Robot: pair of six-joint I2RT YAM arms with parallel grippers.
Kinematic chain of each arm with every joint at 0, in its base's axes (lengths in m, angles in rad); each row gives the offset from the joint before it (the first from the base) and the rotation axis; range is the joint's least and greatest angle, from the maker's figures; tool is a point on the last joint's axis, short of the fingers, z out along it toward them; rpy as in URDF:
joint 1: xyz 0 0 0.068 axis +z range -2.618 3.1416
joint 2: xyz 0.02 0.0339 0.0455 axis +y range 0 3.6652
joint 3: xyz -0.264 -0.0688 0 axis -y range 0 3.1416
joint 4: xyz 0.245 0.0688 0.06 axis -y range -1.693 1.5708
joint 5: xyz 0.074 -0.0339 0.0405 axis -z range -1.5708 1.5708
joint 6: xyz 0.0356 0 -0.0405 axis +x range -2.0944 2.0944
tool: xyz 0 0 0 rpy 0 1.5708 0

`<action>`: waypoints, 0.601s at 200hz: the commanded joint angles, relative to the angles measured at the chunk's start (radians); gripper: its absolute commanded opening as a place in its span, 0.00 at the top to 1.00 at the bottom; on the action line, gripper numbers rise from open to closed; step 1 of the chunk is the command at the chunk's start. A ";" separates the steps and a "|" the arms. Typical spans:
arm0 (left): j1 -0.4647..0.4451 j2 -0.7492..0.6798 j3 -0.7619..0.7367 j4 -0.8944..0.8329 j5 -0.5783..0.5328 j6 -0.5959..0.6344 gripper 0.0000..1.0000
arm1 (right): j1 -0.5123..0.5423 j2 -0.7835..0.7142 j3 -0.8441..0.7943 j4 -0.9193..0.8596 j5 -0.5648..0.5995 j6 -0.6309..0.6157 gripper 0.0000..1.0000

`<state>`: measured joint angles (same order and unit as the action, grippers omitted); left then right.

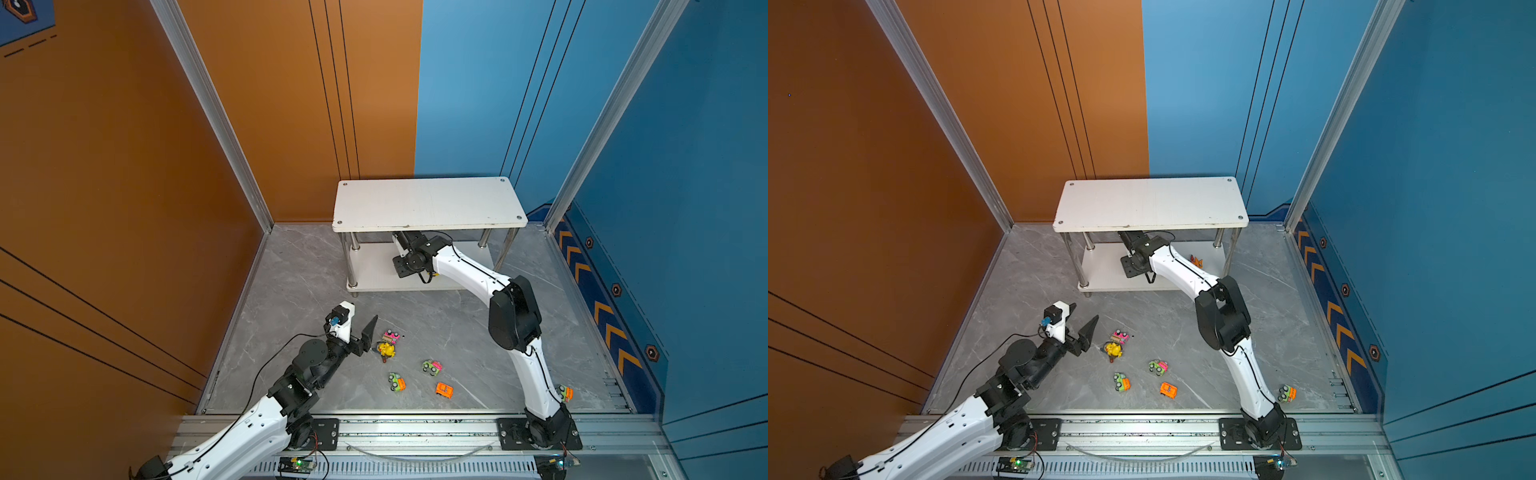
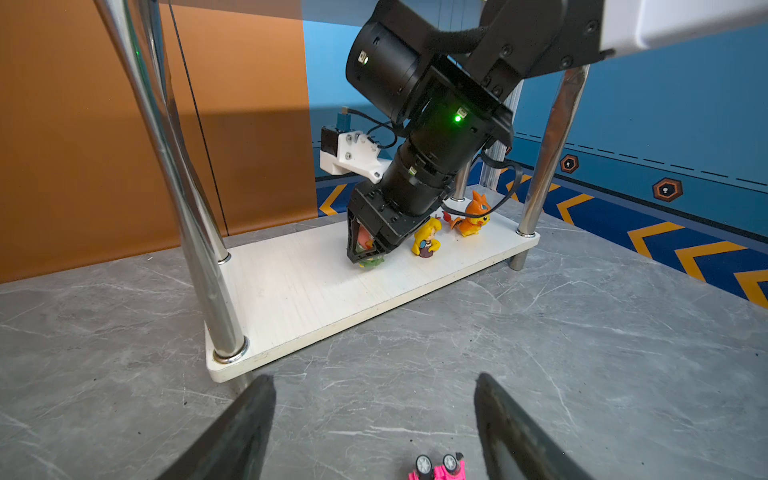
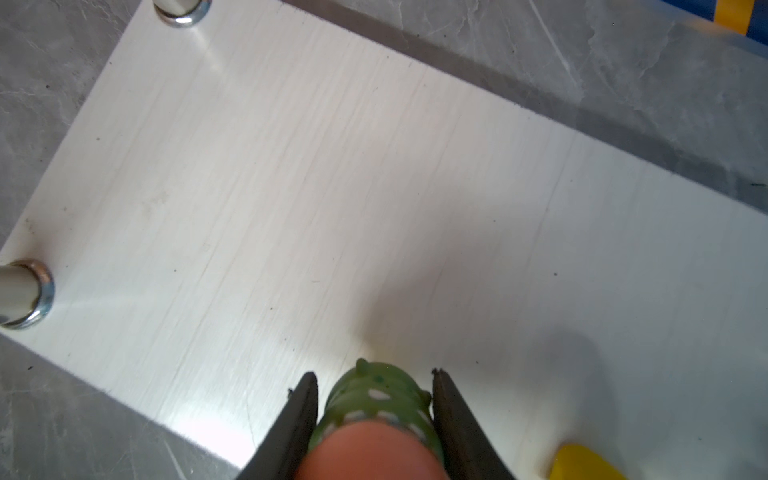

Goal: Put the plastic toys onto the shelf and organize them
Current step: 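Reach the right gripper under the top shelf over the lower shelf board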

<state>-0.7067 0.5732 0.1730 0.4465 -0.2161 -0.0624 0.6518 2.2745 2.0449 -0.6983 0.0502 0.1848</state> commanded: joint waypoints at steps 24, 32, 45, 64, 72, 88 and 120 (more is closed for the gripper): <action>0.012 -0.008 -0.019 0.009 0.009 -0.008 0.24 | -0.005 0.069 0.059 -0.082 0.011 0.020 0.77; 0.014 -0.007 -0.019 0.009 0.011 -0.007 0.24 | -0.006 0.072 0.060 -0.083 0.011 0.021 0.77; 0.016 -0.001 -0.018 0.011 0.012 -0.007 0.23 | -0.007 0.075 0.059 -0.084 0.010 0.019 0.73; 0.017 0.004 -0.018 0.015 0.015 -0.008 0.23 | -0.007 0.077 0.060 -0.084 0.017 0.024 0.63; 0.019 0.007 -0.017 0.018 0.016 -0.009 0.23 | -0.007 0.078 0.060 -0.083 0.019 0.025 0.59; 0.018 0.012 -0.018 0.020 0.016 -0.010 0.23 | -0.004 0.080 0.060 -0.081 0.026 0.027 0.53; 0.020 0.011 -0.020 0.022 0.018 -0.011 0.23 | -0.004 0.082 0.058 -0.072 0.038 0.025 0.48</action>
<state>-0.6983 0.5865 0.1665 0.4469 -0.2161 -0.0620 0.6514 2.3337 2.0914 -0.7265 0.0574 0.1944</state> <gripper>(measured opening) 0.766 0.509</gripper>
